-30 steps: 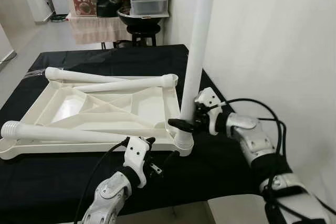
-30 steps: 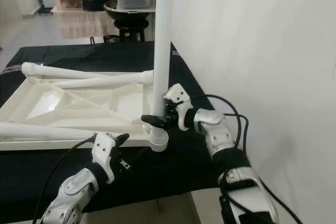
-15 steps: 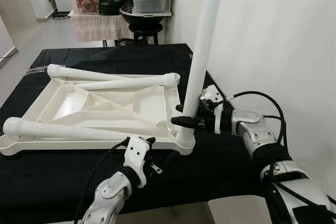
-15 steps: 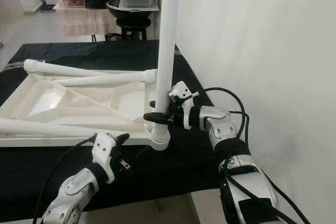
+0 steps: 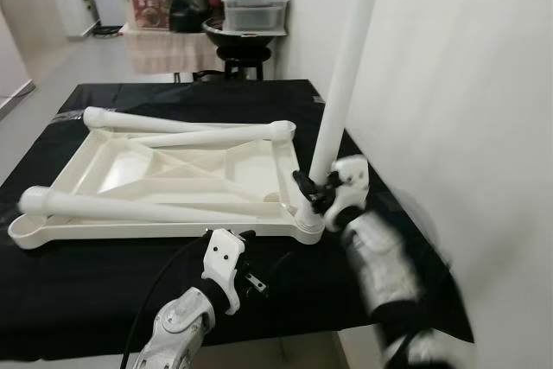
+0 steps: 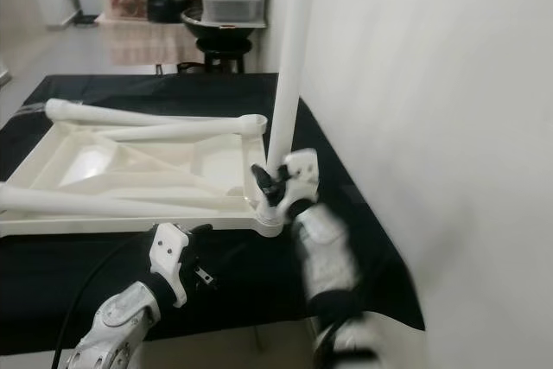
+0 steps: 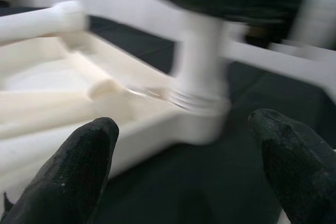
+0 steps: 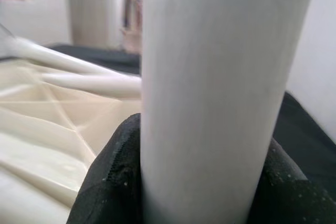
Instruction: Building children table
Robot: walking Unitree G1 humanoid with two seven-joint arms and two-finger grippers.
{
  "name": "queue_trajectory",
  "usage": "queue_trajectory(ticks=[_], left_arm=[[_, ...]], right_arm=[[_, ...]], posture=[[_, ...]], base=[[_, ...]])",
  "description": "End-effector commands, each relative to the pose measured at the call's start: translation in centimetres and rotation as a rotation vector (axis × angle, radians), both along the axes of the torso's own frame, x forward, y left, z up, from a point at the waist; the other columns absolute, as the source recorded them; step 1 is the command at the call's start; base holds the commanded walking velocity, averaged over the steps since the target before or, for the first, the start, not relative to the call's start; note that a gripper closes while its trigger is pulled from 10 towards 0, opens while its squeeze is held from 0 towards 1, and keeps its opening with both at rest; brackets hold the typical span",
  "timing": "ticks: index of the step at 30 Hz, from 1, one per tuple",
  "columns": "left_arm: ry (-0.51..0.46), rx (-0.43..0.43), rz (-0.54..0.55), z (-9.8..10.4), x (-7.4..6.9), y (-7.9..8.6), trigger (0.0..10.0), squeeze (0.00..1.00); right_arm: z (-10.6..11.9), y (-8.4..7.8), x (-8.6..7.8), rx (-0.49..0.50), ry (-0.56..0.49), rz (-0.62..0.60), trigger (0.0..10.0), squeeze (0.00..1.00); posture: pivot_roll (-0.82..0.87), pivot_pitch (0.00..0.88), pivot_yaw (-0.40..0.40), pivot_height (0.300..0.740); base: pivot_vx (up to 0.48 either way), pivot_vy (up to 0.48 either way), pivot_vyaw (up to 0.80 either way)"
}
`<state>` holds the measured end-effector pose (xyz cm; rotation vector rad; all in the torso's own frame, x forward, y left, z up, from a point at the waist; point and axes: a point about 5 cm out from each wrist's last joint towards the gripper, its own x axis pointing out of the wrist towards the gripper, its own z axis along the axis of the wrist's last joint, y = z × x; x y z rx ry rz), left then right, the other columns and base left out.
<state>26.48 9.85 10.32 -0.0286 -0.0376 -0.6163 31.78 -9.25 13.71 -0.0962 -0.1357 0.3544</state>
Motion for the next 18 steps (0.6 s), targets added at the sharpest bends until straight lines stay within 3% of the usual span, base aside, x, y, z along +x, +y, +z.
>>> queue_trajectory(ticks=[1, 3, 8, 9, 10, 12, 13, 14, 15, 18], left_arm=[[0.006, -0.005, -0.014, 0.0, -0.1, -0.4, 10.0, 0.0], [0.009, -0.008, -0.009, 0.0, 0.0, -0.1, 10.0, 0.0], [0.012, -0.002, 0.0, -0.1, 0.0, 0.0, 10.0, 0.0], [0.011, -0.006, -0.003, 0.0, 0.1, -0.1, 10.0, 0.0], [0.012, -0.008, -0.005, 0.0, 0.2, -0.2, 10.0, 0.0], [0.012, -0.01, -0.006, 0.0, 0.2, -0.2, 10.0, 0.0], [0.011, -0.007, -0.007, 0.0, 0.2, -0.3, 10.0, 0.0], [0.011, -0.007, -0.007, 0.0, 0.2, -0.3, 10.0, 0.0], [0.01, -0.004, -0.008, 0.1, 0.2, -0.3, 10.0, 0.0], [0.009, -0.003, -0.008, 0.1, 0.2, -0.4, 10.0, 0.0]], right_arm=[[-2.3, 0.9, -0.1, -0.166, 0.103, 0.088, 0.0, 0.0], [-2.7, -0.1, 0.5, -0.116, 0.151, 0.002, 0.0, 0.0], [-2.7, 0.2, 0.2, -0.126, 0.152, 0.023, 0.0, 0.0], [-2.9, 0.0, 0.4, -0.135, 0.174, 0.0, 4.6, 0.0], [-3.1, -0.2, 0.5, -0.134, 0.194, -0.013, 10.0, 0.0], [-3.1, -0.2, 0.4, -0.136, 0.205, -0.038, 10.0, 0.0], [-2.8, 0.0, 0.3, -0.134, 0.192, -0.034, 10.0, 0.69], [-2.8, 0.0, 0.3, -0.134, 0.192, -0.034, 10.0, 0.69], [-2.5, 0.2, 0.2, -0.133, 0.177, -0.028, 10.0, 1.0], [-2.0, 0.5, 0.3, -0.12, 0.166, 0.003, 10.0, 1.0]], posture=[[0.01, 0.0, -0.096, 0.74], [0.0, 0.0, -0.074, 0.74], [-0.01, 0.0, -0.071, 0.74], [-0.01, 0.0, -0.072, 0.74], [-0.01, 0.0, -0.07, 0.74], [-0.01, 0.0, -0.07, 0.74], [-0.01, 0.0, -0.066, 0.74], [-0.01, 0.0, -0.066, 0.74], [-0.01, 0.0, -0.066, 0.74], [0.0, 0.0, -0.071, 0.74]], base=[[0.0, 0.0, 0.0], [0.0, 0.0, 0.0], [0.0, 0.0, 0.0], [0.0, 0.0, 0.0], [0.0, 0.0, 0.0], [0.0, 0.0, 0.0], [0.0, 0.0, 0.0], [0.0, 0.0, 0.0], [0.0, 0.0, 0.0], [0.0, 0.0, 0.0]])
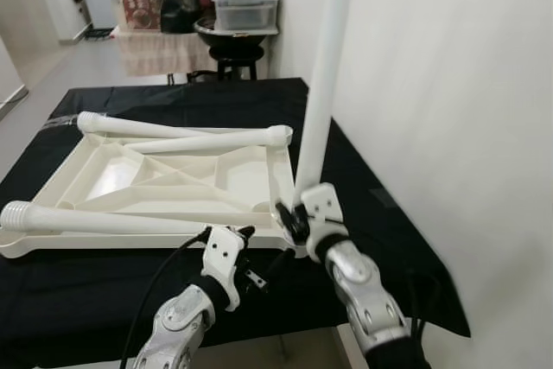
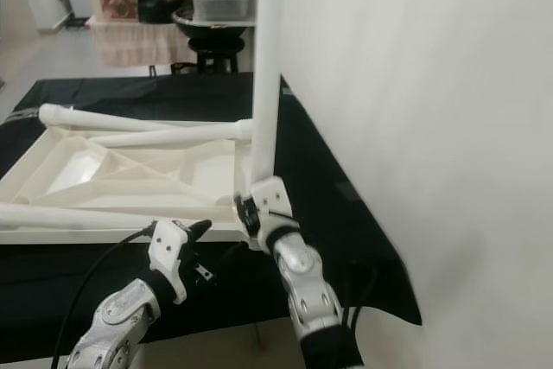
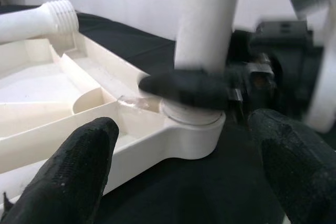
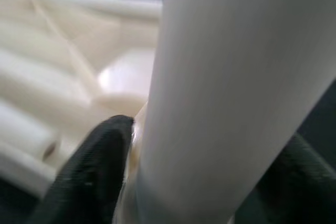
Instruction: Building children table
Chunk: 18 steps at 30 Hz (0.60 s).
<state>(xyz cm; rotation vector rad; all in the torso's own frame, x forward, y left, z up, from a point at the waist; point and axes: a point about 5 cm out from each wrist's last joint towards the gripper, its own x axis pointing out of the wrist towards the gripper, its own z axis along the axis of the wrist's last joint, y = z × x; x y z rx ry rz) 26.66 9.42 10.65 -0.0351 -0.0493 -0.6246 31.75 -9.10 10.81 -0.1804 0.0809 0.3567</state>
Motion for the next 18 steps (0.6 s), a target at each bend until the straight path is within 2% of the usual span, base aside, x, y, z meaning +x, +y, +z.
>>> queue_trajectory(ticks=[1, 2, 3, 4, 6, 7, 8, 11, 12, 14, 18], left_arm=[[0.019, 0.005, 0.0, -0.3, 0.1, 0.0, 10.0, 0.0], [0.019, 0.005, 0.0, -0.3, 0.1, 0.0, 10.0, 0.0], [0.021, 0.003, -0.002, -0.3, 0.1, -0.1, 10.0, 0.0], [0.021, 0.002, -0.002, -0.3, 0.1, -0.1, 10.0, 0.0], [0.022, 0.002, -0.003, -0.3, 0.1, -0.1, 10.0, 0.0], [0.022, 0.001, -0.003, -0.3, 0.1, -0.1, 10.0, 0.0], [0.023, 0.0, -0.004, -0.3, 0.1, -0.2, 10.0, 0.0], [0.024, -0.001, -0.005, -0.4, 0.1, -0.2, 10.0, 0.0], [0.026, -0.002, -0.006, -0.4, 0.2, -0.3, 10.0, 0.0], [0.026, -0.002, -0.006, -0.4, 0.2, -0.3, 10.0, 0.0], [0.027, -0.002, -0.005, -0.5, 0.2, -0.3, 10.0, 0.0]], right_arm=[[1.1, 0.3, 0.5, 0.014, -0.027, 0.036, 10.0, 1.0], [1.1, 0.3, 0.5, 0.014, -0.027, 0.036, 10.0, 1.0], [2.1, 0.1, 1.6, 0.018, -0.041, 0.149, 10.0, 0.96], [2.5, 0.0, 1.9, 0.025, -0.04, 0.192, 10.0, 0.96], [2.8, -0.1, 2.2, 0.031, -0.037, 0.218, 10.0, 0.96], [3.0, -0.4, 2.5, 0.022, -0.038, 0.241, 10.0, 0.03], [3.6, -1.1, 3.2, -0.005, -0.051, 0.243, 10.0, 0.0], [4.0, -1.6, 3.8, -0.025, -0.061, 0.239, 10.0, 0.0], [5.7, -3.5, 5.8, -0.044, -0.086, 0.161, 10.0, 0.0], [5.7, -3.5, 5.8, -0.044, -0.086, 0.161, 10.0, 0.0], [7.6, -5.6, 7.6, -0.065, -0.095, 0.089, 10.0, 0.0]], posture=[[0.0, 0.0, -0.07, 0.74], [0.0, 0.0, -0.07, 0.74], [0.0, 0.0, -0.069, 0.74], [0.0, 0.0, -0.069, 0.74], [0.0, 0.0, -0.069, 0.74], [-0.01, 0.0, -0.067, 0.74], [-0.01, 0.0, -0.068, 0.74], [-0.01, 0.0, -0.068, 0.74], [0.0, 0.0, -0.07, 0.74], [0.0, 0.0, -0.07, 0.74], [0.01, 0.0, -0.076, 0.74]], base=[[0.0, 0.0, 0.0], [0.0, 0.0, 0.0], [0.0, 0.0, 0.0], [0.0, 0.0, 0.0], [0.0, 0.0, 0.0], [0.0, 0.0, 0.0], [0.0, 0.0, 0.0], [0.0, 0.0, 0.0], [0.0, 0.0, 0.0], [0.0, 0.0, 0.0], [0.0, 0.0, 0.0]])
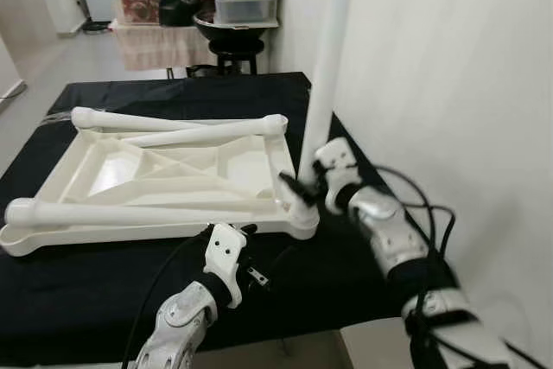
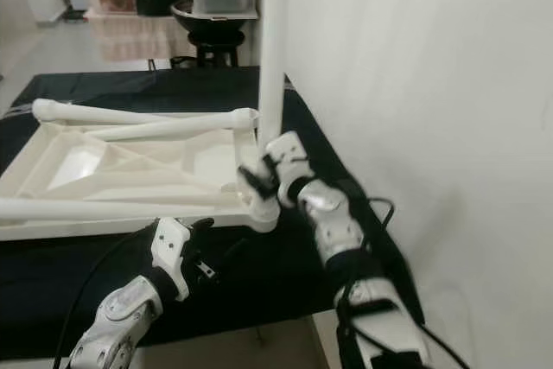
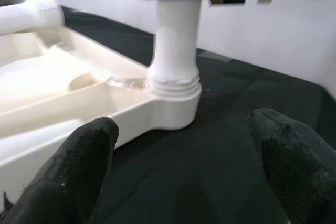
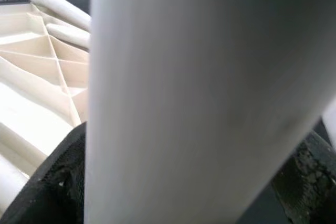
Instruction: Building children table
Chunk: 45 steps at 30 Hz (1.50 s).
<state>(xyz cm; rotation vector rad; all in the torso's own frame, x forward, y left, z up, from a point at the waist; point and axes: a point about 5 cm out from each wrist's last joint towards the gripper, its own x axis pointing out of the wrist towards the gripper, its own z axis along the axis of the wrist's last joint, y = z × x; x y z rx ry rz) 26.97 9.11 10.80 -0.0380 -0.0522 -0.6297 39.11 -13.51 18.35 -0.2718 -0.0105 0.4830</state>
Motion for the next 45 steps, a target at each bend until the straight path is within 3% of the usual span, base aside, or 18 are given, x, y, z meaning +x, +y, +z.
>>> queue_trajectory(ticks=[1, 9, 10, 13, 14, 20, 24, 25, 26, 30, 36, 37, 38, 39, 40, 42, 43, 45], left_arm=[[0.029, 0.002, 0.0, -0.6, -0.1, -0.1, 10.0, 0.0], [0.032, -0.002, -0.001, -0.7, -0.2, -0.1, 10.0, 0.0], [0.033, -0.004, -0.002, -0.7, -0.2, -0.1, 10.0, 0.0], [0.034, -0.006, -0.003, -0.8, -0.2, -0.2, 10.0, 0.0], [0.034, -0.007, -0.004, -0.8, -0.2, -0.2, 10.0, 0.0], [0.034, -0.009, -0.004, -0.8, -0.2, -0.2, 10.0, 0.0], [0.031, -0.009, -0.001, -0.6, -0.3, 0.1, 10.0, 0.0], [0.031, -0.009, -0.001, -0.6, -0.3, 0.1, 10.0, 0.0], [0.031, -0.007, 0.001, -0.6, -0.3, 0.3, 10.0, 0.0], [0.031, -0.001, -0.001, -0.6, -0.3, 0.3, 10.0, 0.0], [0.03, 0.0, 0.001, -0.6, -0.3, 0.4, 10.0, 0.0], [0.03, 0.001, 0.002, -0.6, -0.3, 0.4, 10.0, 0.0], [0.03, 0.001, 0.002, -0.6, -0.3, 0.4, 10.0, 0.0], [0.031, 0.001, 0.001, -0.6, -0.3, 0.4, 10.0, 0.0], [0.033, -0.002, -0.001, -0.6, -0.3, 0.4, 10.0, 0.0], [0.035, -0.004, -0.003, -0.6, -0.3, 0.4, 10.0, 0.0], [0.034, -0.001, -0.004, -0.6, -0.3, 0.3, 10.0, 0.0], [0.033, 0.001, -0.004, -0.6, -0.3, 0.3, 10.0, 0.0]], right_arm=[[0.5, -1.6, 0.5, 0.005, -0.009, -0.066, 10.0, 0.0], [0.7, -1.3, 0.7, 0.068, -0.01, -0.03, 10.0, 0.0], [0.2, -1.1, 0.5, 0.086, 0.008, 0.003, 7.5, 0.0], [-0.1, -0.9, 0.3, 0.102, 0.024, 0.031, 7.1, 0.0], [-0.5, -0.7, 0.1, 0.121, 0.039, 0.061, 0.0, 0.0], [-2.1, -0.7, -0.3, 0.19, 0.092, 0.053, 0.0, 0.0], [-5.6, -0.7, -1.7, 0.197, 0.103, -0.356, 0.0, 0.0], [-5.6, -0.7, -1.7, 0.197, 0.103, -0.356, 0.0, 0.0], [-7.6, 1.8, -4.5, 0.216, 0.106, -0.442, 0.0, 0.0], [-7.7, 4.5, -5.5, 0.215, 0.103, -0.35, 0.0, 0.0], [-7.7, 4.6, -4.8, 0.171, 0.115, -0.306, 0.0, 0.0], [-7.7, 4.8, -4.9, 0.154, 0.118, -0.3, 1.7, 0.0], [-7.7, 4.8, -4.9, 0.154, 0.118, -0.3, 1.7, 0.0], [-7.8, 4.9, -4.9, 0.154, 0.123, -0.292, 10.0, 0.0], [-7.4, 5.4, -5.2, 0.165, 0.126, -0.248, 10.0, 0.33], [-7.2, 5.8, -5.5, 0.175, 0.128, -0.217, 10.0, 0.33], [-6.6, 6.2, -5.5, 0.207, 0.125, -0.149, 10.0, 1.0], [-6.0, 6.6, -5.5, 0.246, 0.124, -0.075, 10.0, 1.0]], posture=[[0.01, 0.0, -0.079, 0.74], [0.01, 0.0, -0.075, 0.74], [0.01, 0.0, -0.075, 0.74], [0.01, 0.0, -0.075, 0.74], [0.0, 0.0, -0.074, 0.74], [0.0, 0.0, -0.074, 0.74], [0.0, 0.0, -0.076, 0.74], [0.0, 0.0, -0.076, 0.74], [-0.01, 0.0, -0.066, 0.74], [0.0, 0.0, -0.07, 0.74], [-0.01, 0.0, -0.064, 0.74], [-0.01, 0.0, -0.064, 0.74], [-0.01, 0.0, -0.064, 0.74], [-0.01, 0.0, -0.064, 0.74], [0.0, 0.0, -0.066, 0.74], [0.0, 0.0, -0.065, 0.74], [0.0, 0.0, -0.064, 0.74], [0.0, 0.0, -0.065, 0.74]], base=[[0.0, 0.0, 0.0], [0.0, 0.0, 0.0], [0.0, 0.0, 0.0], [0.0, 0.0, 0.0], [0.0, 0.0, 0.0], [0.0, 0.0, 0.0], [0.0, 0.0, 0.0], [0.0, 0.0, 0.0], [0.0, 0.0, 0.0], [0.0, 0.0, 0.0], [0.0, 0.0, 0.0], [0.0, 0.0, 0.0], [0.0, 0.0, 0.0], [0.0, 0.0, 0.0], [0.0, 0.0, 0.0], [0.0, 0.0, 0.0], [0.0, 0.0, 0.0], [0.0, 0.0, 0.0]])
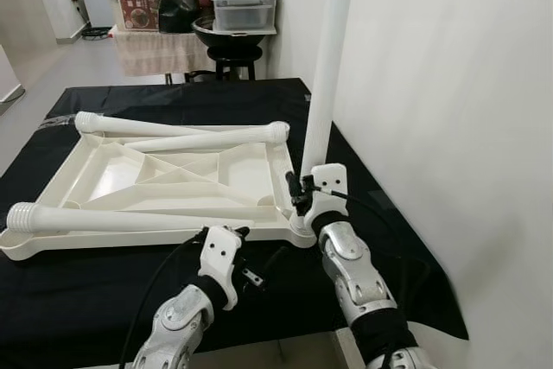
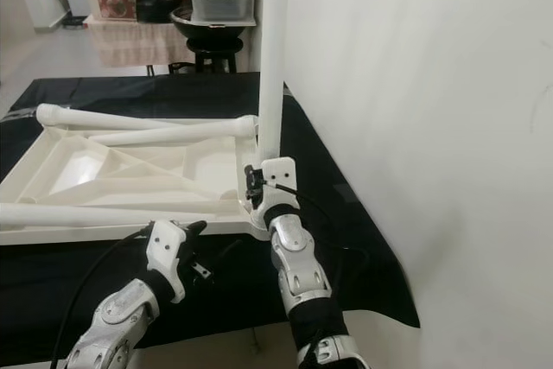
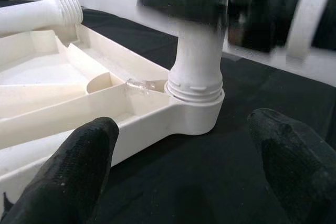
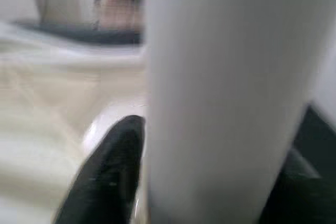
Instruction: Building children table
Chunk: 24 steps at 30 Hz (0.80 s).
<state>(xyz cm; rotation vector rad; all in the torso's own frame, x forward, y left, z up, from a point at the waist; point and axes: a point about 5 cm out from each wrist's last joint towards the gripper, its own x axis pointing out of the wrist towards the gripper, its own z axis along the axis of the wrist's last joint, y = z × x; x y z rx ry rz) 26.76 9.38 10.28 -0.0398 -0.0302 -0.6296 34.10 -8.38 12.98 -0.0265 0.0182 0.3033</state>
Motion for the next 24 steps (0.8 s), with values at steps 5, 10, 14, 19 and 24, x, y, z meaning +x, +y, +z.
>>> queue_trajectory(ticks=[5, 10, 14, 19, 24], left_arm=[[0.011, -0.007, -0.003, -0.1, 0.1, -0.1, 10.0, 0.0], [0.012, -0.009, -0.003, -0.1, 0.1, -0.2, 10.0, 0.0], [0.011, -0.013, -0.001, -0.1, 0.2, -0.4, 10.0, 0.0], [0.009, -0.016, -0.002, -0.1, 0.1, -0.5, 10.0, 0.0], [0.009, -0.018, -0.003, 0.0, 0.0, -0.6, 10.0, 0.0]], right_arm=[[1.9, 0.8, 0.4, 0.0, -0.027, 0.481, 10.0, 0.0], [2.9, -0.9, 1.4, -0.086, -0.026, 0.606, 10.0, 0.0], [2.9, -2.4, 1.9, -0.149, 0.042, 0.745, 10.0, 0.0], [3.5, -3.1, 2.6, -0.141, 0.069, 0.764, 10.0, 0.0], [5.2, -3.3, 3.4, -0.034, 0.037, 0.777, 1.3, 0.0]], posture=[[0.0, 0.0, -0.07, 0.74], [0.0, 0.0, -0.075, 0.74], [0.01, 0.0, -0.086, 0.74], [0.02, 0.0, -0.092, 0.74], [0.03, 0.0, -0.095, 0.74]], base=[[0.0, 0.0, 0.0], [0.0, 0.0, 0.0], [0.0, 0.0, 0.0], [0.0, 0.0, 0.0], [0.0, 0.0, 0.0]])
